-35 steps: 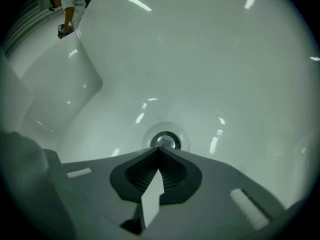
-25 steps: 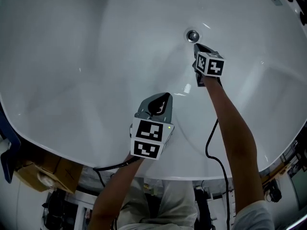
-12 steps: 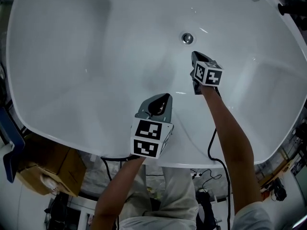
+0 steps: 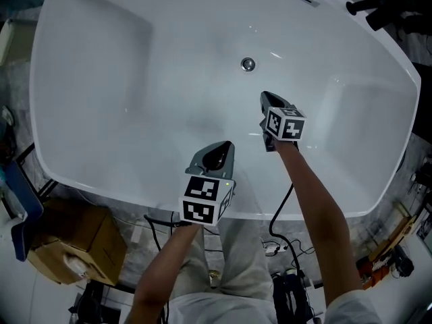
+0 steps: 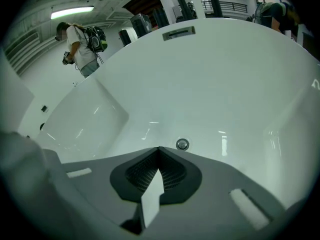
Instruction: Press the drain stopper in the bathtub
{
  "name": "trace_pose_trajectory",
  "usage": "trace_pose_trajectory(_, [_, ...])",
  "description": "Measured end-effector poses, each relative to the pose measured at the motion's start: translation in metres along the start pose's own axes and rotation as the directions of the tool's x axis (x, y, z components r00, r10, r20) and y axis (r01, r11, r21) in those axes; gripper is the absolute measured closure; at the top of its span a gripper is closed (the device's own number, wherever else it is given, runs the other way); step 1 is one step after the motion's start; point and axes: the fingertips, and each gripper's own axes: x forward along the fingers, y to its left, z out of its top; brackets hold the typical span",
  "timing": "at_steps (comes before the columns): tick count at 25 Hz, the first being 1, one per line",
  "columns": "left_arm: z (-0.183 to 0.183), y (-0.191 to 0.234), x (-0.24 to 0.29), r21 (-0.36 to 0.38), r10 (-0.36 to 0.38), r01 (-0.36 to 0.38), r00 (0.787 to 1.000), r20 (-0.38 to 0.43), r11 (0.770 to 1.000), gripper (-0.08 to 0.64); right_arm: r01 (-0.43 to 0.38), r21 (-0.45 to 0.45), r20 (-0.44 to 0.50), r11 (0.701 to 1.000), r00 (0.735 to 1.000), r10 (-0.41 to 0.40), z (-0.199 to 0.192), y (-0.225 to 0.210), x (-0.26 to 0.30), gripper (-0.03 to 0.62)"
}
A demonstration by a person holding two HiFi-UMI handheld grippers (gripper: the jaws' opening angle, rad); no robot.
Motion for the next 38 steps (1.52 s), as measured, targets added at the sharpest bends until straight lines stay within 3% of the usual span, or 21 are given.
trace_pose_trajectory(5, [0.000,-0.023,-0.021,0.056,-0.005,0.007,1.000,-0.026,0.998,0.561,0.001,0.021,0.030,1.000,1.000,-0.002,-0.003,0.005,-0.053,0.589])
trace_pose_trajectory(10, [0.007,-0.053,-0.054,0.099,-0.020,0.022,1.000,-0.018,0.995,0.561,-0.008,-0.071,0.041,0.997,0.999,0.011,-0.013,0.021,-0.110,0.589])
trace_pose_trajectory(17, [0.020,-0.082,-0.078,0.139,-0.030,0.032,0.999,-0.015,0.990,0.561,-0.051,-0.094,0.121,0.994,0.991,0.063,0.002,0.048,-0.177,0.589])
trace_pose_trajectory(28, [0.051,-0.146,-0.141,0.220,-0.070,0.066,0.998,0.008,0.973,0.561,-0.090,-0.065,0.262,0.994,0.959,0.104,0.047,0.092,-0.282,0.589])
trace_pose_trajectory(38, [0.093,-0.191,-0.225,0.261,-0.086,0.059,0.992,0.095,0.964,0.561,-0.135,-0.108,0.366,0.985,0.916,0.165,0.086,0.150,-0.392,0.595])
